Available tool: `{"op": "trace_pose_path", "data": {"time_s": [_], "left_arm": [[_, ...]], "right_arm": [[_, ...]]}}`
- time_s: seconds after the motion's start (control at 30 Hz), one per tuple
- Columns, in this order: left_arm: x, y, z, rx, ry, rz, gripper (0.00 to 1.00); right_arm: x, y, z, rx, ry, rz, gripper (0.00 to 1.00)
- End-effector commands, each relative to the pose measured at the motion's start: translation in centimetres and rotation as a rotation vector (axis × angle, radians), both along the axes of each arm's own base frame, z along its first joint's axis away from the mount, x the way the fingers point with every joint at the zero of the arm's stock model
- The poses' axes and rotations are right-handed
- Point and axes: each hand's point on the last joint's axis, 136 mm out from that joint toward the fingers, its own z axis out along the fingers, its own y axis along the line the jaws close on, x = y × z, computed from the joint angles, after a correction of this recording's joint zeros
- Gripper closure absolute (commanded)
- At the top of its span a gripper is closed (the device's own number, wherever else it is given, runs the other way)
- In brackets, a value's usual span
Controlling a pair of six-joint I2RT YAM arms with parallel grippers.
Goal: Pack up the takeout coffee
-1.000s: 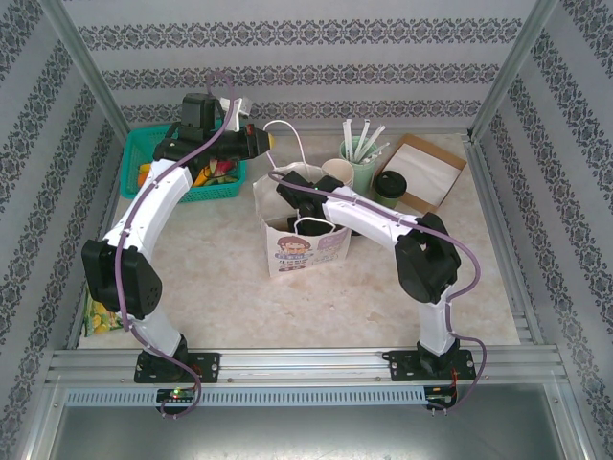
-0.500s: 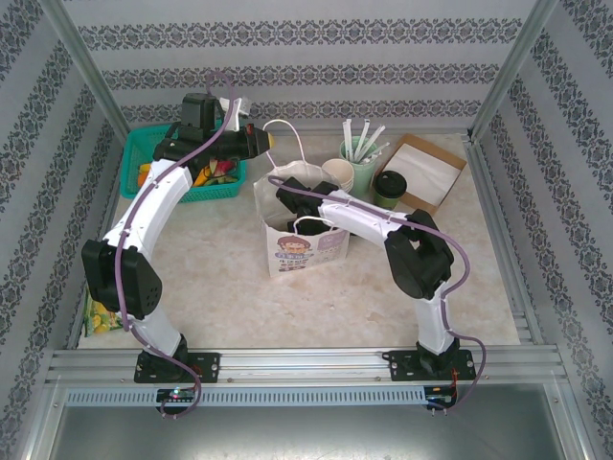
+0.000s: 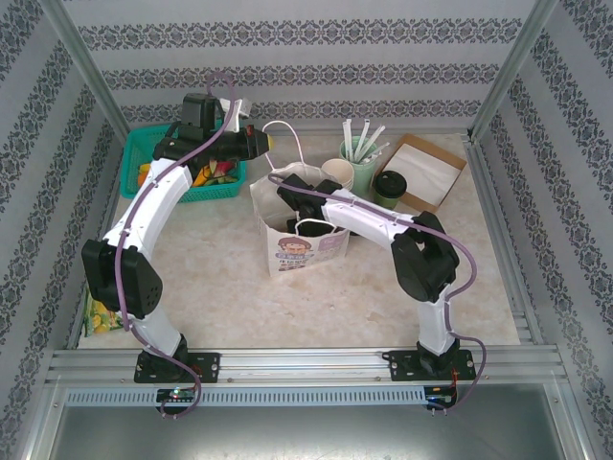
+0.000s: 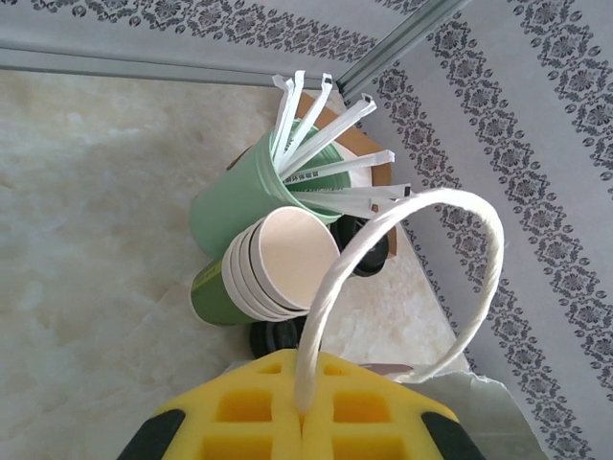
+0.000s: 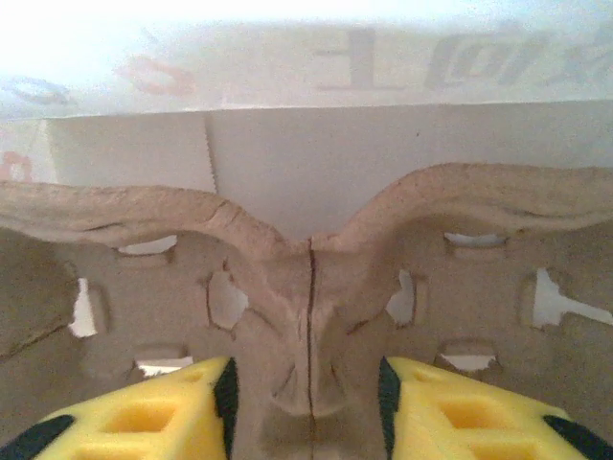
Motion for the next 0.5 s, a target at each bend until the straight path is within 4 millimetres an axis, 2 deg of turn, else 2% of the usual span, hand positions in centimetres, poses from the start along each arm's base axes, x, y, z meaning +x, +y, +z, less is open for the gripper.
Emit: {"op": "trace_pose_path", "data": {"time_s": [0.0,0.1,0.47], "left_arm": [[-0.4,-0.6,0.7,0.024,-0.029,-0.047,1.0],[-0.6,-0.5,0.7,0.03,-0.034,-0.053,1.0],[-0.7,-0.8,0.6,0.028,-0.03,-0.072,1.0]], "right_arm": [[-0.5,-0.5,1.6,-0.017,-0.016,0.033,0.82],[-0.8,-0.6,0.6,-0.031,0.008,0.058,0.99],[-1.6,-1.2,-4.4,-0.086,0.116,0.041,1.0]]}}
